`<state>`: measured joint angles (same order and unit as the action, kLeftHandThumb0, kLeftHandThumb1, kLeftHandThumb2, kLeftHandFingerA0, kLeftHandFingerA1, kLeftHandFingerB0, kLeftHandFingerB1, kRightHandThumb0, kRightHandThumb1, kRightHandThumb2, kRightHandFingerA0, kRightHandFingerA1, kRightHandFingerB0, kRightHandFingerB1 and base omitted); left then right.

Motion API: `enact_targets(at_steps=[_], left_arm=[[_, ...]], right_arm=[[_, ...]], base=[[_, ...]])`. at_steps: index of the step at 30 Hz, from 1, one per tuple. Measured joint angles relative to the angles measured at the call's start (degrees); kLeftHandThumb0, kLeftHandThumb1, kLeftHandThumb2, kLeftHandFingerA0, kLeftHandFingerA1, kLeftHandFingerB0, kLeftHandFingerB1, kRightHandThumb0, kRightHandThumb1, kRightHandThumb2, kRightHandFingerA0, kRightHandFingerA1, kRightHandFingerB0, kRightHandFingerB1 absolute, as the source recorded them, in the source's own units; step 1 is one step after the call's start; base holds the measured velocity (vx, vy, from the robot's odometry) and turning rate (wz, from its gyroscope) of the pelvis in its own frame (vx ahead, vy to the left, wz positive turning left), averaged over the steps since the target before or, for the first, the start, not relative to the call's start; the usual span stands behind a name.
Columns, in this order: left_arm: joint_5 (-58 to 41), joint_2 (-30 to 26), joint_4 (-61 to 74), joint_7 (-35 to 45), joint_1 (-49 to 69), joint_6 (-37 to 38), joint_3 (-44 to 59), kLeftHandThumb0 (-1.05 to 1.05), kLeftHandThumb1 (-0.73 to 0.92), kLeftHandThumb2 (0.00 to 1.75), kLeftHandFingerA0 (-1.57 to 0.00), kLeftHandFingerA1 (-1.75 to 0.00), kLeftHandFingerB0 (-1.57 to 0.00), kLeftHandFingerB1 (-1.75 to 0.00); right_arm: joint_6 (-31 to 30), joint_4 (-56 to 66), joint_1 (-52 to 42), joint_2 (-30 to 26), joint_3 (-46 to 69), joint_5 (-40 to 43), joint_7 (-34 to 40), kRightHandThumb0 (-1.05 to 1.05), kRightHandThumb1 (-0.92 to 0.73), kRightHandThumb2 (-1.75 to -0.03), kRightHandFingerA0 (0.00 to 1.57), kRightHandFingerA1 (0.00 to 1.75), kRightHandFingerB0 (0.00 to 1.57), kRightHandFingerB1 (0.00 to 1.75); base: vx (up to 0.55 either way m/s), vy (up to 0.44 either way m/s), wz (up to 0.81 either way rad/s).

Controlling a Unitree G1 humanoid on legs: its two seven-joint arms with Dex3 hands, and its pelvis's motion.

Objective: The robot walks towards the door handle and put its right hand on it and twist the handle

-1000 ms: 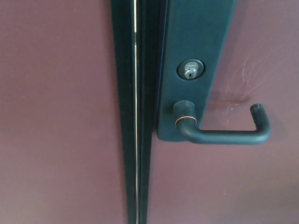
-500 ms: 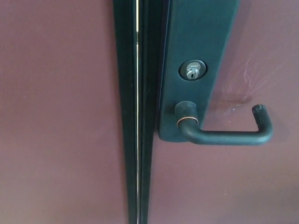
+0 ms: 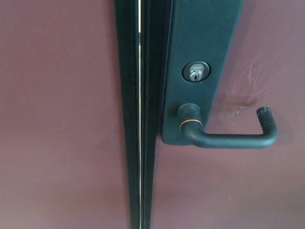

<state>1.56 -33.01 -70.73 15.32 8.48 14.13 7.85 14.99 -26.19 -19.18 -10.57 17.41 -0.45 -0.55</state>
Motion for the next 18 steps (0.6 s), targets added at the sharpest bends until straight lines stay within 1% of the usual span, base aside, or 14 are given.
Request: enact_targets(at_steps=[1,3,4,7,8,11,14,15,18], left_arm=[[0.0,0.0,0.0,0.0,0.0,0.0,0.0,-0.13,0.73,0.61,-0.47,-0.43,-0.33,-0.36],[0.0,0.0,0.1,0.0,0.0,0.0,0.0,-0.13,0.73,0.61,-0.47,-0.43,-0.33,-0.36],[0.0,0.0,0.1,0.0,0.0,0.0,0.0,-0.13,0.73,0.61,-0.47,-0.43,-0.33,-0.36],[0.0,0.0,0.2,0.0,0.0,0.0,0.1,-0.13,0.73,0.61,-0.46,-0.43,-0.34,-0.36],[0.0,0.0,0.2,0.0,0.0,0.0,0.1,-0.13,0.73,0.61,-0.46,-0.43,-0.34,-0.36],[0.0,0.0,0.3,0.0,0.0,0.0,0.1,-0.13,0.73,0.61,-0.46,-0.43,-0.34,-0.36],[0.0,0.0,0.3,0.0,0.0,0.0,0.1,-0.13,0.73,0.61,-0.46,-0.43,-0.33,-0.36],[0.0,0.0,0.3,0.0,0.0,0.0,0.1,-0.12,0.73,0.61,-0.46,-0.43,-0.34,-0.36],[0.0,0.0,0.3,0.0,0.0,0.0,0.1,-0.12,0.73,0.61,-0.46,-0.43,-0.34,-0.36]], right_arm=[[0.0,2.2,-0.8,0.0,0.6,0.4,-0.1,-0.31,-0.57,-0.56,0.55,0.55,0.56,0.47],[-0.1,7.7,-2.5,0.0,2.2,1.5,-0.3,-0.32,-0.57,-0.57,0.56,0.57,0.59,0.48],[-0.1,9.9,-3.2,0.0,2.9,1.9,-0.4,-0.37,-0.54,-0.57,0.57,0.6,0.59,0.49],[-0.2,16.4,-5.1,-0.1,4.9,3.4,-0.6,-0.4,-0.56,-0.57,0.58,0.64,0.63,0.48],[-0.2,19.7,-6.1,-0.3,6.1,4.3,-0.8,-0.45,-0.55,-0.57,0.62,0.67,0.66,0.5],[-0.4,26.7,-8.0,-0.9,8.9,6.7,-1.3,-0.49,-0.54,-0.57,0.66,0.66,0.69,0.49],[-0.5,32.4,-9.5,-2.5,11.5,9.4,-2.0,-0.5,-0.53,-0.57,0.67,0.66,0.69,0.48],[-0.6,34.2,-10.1,-3.0,12.4,10.3,-2.3,-0.52,-0.51,-0.56,0.73,0.64,0.73,0.45],[-0.9,37.7,-11.1,-4.7,14.7,12.9,-3.3,-0.51,-0.49,-0.55,0.78,0.63,0.73,0.46]], base=[[0.0,0.0,0.0],[0.0,0.0,0.0],[0.0,0.0,0.0],[0.0,0.0,0.0],[0.0,0.0,0.0],[0.0,0.0,0.0],[0.0,0.0,0.0],[0.0,0.0,0.0],[0.0,0.0,0.0]])
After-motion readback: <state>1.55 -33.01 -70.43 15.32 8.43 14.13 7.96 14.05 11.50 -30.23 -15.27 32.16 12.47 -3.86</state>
